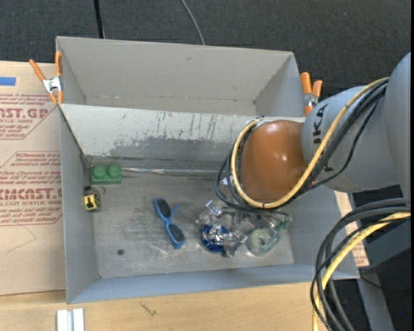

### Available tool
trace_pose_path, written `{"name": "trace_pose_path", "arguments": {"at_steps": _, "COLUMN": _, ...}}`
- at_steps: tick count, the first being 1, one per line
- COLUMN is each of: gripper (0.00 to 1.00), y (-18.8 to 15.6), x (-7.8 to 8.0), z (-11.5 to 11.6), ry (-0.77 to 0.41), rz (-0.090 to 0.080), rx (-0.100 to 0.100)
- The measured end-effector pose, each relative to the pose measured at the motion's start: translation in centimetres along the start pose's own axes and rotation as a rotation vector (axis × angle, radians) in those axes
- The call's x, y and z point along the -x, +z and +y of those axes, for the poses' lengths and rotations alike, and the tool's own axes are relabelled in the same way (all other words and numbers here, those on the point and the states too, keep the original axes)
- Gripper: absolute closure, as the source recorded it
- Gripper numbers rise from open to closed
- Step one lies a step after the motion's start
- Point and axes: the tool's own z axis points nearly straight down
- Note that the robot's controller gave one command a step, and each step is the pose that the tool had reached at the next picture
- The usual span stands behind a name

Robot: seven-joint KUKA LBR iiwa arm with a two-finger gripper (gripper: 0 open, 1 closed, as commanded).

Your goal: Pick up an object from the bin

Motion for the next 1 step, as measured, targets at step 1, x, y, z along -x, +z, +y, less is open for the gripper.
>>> {"name": "trace_pose_path", "arguments": {"at_steps": 1, "gripper": 1.0, "y": -15.71, "x": -0.42, "z": 0.18, "ry": -0.009, "rz": 0.006, "rx": -0.002}}
